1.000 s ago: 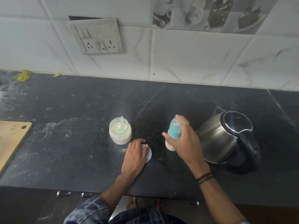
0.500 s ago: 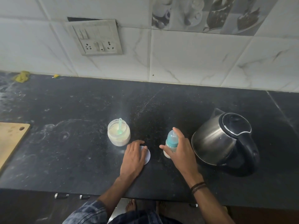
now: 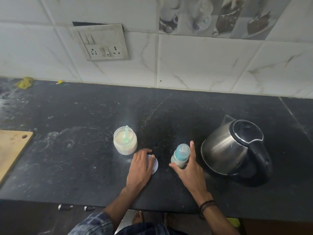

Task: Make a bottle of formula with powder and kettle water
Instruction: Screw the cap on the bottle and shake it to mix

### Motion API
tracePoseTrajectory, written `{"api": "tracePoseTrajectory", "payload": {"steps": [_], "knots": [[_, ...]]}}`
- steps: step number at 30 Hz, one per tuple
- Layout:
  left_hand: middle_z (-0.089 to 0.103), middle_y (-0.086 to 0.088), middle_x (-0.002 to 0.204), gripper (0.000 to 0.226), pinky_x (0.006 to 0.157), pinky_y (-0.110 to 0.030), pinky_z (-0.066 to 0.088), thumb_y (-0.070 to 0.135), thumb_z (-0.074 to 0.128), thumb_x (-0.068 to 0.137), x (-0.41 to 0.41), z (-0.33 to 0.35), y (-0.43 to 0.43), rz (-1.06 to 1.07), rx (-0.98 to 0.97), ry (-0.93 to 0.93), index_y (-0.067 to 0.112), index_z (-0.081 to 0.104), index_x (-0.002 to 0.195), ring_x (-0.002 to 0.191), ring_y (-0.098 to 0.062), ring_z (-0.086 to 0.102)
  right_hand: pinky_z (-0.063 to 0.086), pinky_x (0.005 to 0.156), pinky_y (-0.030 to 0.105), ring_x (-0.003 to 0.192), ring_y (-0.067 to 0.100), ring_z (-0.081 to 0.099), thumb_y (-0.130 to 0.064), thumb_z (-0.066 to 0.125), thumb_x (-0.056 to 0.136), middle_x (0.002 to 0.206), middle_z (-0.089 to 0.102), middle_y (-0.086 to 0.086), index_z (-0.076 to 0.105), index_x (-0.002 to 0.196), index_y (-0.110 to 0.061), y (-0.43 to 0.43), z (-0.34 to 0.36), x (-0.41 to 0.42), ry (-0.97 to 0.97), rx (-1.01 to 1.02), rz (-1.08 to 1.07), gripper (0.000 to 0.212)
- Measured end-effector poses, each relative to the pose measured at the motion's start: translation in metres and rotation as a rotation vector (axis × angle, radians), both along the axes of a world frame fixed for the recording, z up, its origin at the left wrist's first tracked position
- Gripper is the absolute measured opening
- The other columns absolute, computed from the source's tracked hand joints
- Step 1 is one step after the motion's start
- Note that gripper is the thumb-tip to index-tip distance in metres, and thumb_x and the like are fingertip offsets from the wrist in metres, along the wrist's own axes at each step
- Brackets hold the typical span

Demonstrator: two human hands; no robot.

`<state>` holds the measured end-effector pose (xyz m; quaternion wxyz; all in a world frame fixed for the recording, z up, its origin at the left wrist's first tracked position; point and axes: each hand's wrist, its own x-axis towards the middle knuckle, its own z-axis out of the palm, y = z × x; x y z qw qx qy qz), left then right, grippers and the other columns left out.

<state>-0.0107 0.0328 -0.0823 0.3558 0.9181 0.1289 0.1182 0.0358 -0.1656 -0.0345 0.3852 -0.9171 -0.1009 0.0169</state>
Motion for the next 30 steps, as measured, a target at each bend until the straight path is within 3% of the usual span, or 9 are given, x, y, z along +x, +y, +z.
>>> {"api": "tracePoseTrajectory", "payload": {"steps": [4,11,17,20,22,24,26,27,30], "knots": [[0.055,0.009,0.128,0.045,0.104,-0.022,0.035,0.049,0.03,0.101,0.0,-0.001,0.001,0.006,-0.006,0.003,0.022,0.054,0.127,0.118,-0.007,0.044,0.049,0.095,0.035,0.128,0.027,0.059,-0.049,0.086,0.076,0.147,0.057,-0.001,-0.013,0.153,-0.047,0.0,0.004,0.005,0.002,-0.059,0.017,0.126],[0.057,0.007,0.126,0.045,0.105,-0.029,0.039,0.048,0.032,0.1,0.001,0.001,0.0,0.001,-0.006,-0.022,0.019,0.056,0.125,0.117,-0.01,0.046,0.051,0.094,0.038,0.127,0.03,0.06,-0.043,0.088,0.075,0.153,0.051,-0.002,-0.014,0.145,-0.058,0.004,0.012,0.003,-0.058,-0.031,0.004,0.125],[0.056,0.007,0.127,0.046,0.105,-0.028,0.039,0.049,0.031,0.1,0.0,0.002,0.0,-0.004,-0.01,-0.002,0.02,0.055,0.127,0.118,-0.01,0.046,0.051,0.094,0.038,0.123,0.027,0.063,-0.039,0.09,0.072,0.149,0.054,-0.004,0.009,0.146,-0.053,0.008,0.021,0.005,-0.1,0.039,-0.009,0.111],[0.056,0.008,0.127,0.046,0.105,-0.027,0.038,0.048,0.031,0.1,0.0,0.003,0.0,-0.006,-0.018,0.001,0.02,0.055,0.127,0.118,-0.01,0.046,0.055,0.093,0.041,0.116,0.014,0.063,-0.036,0.093,0.068,0.14,0.056,-0.008,0.022,0.147,-0.043,0.008,0.048,0.009,-0.192,0.196,-0.093,0.107],[0.056,0.008,0.127,0.044,0.105,-0.026,0.038,0.048,0.032,0.101,0.0,0.003,0.001,-0.003,-0.023,0.001,0.02,0.055,0.127,0.118,-0.01,0.045,0.056,0.095,0.042,0.118,0.003,0.058,-0.032,0.094,0.066,0.139,0.048,-0.02,0.025,0.149,-0.036,0.009,0.075,0.013,-0.347,0.415,-0.141,0.108],[0.056,0.008,0.127,0.042,0.105,-0.027,0.039,0.046,0.034,0.101,0.0,0.002,0.0,-0.001,-0.019,-0.004,0.02,0.055,0.126,0.118,-0.01,0.046,0.055,0.095,0.029,0.121,0.001,0.055,-0.021,0.092,0.067,0.142,0.04,-0.015,0.02,0.15,-0.022,0.009,0.107,0.014,-0.508,0.662,-0.174,0.11],[0.057,0.007,0.127,0.041,0.105,-0.028,0.039,0.046,0.034,0.102,0.0,0.002,0.0,0.001,-0.017,-0.005,0.02,0.055,0.125,0.118,-0.011,0.046,0.055,0.089,0.02,0.119,0.002,0.057,-0.011,0.086,0.07,0.14,0.036,-0.004,0.015,0.149,-0.005,0.01,0.127,0.016,-0.557,0.783,-0.173,0.107],[0.057,0.007,0.127,0.042,0.105,-0.027,0.038,0.046,0.033,0.102,0.0,0.002,0.0,0.002,-0.017,-0.006,0.02,0.055,0.125,0.118,-0.011,0.046,0.055,0.089,0.018,0.118,0.0,0.057,-0.011,0.087,0.071,0.14,0.037,-0.006,0.015,0.149,-0.004,0.011,0.133,0.017,-0.527,0.777,-0.143,0.106],[0.057,0.006,0.127,0.044,0.105,-0.027,0.038,0.048,0.032,0.101,0.0,0.003,0.0,-0.003,-0.02,-0.003,0.019,0.056,0.126,0.118,-0.011,0.047,0.055,0.087,0.021,0.112,-0.006,0.058,-0.009,0.093,0.069,0.134,0.041,-0.036,0.026,0.148,-0.018,0.008,0.14,0.021,-0.35,0.619,0.044,0.104]]}}
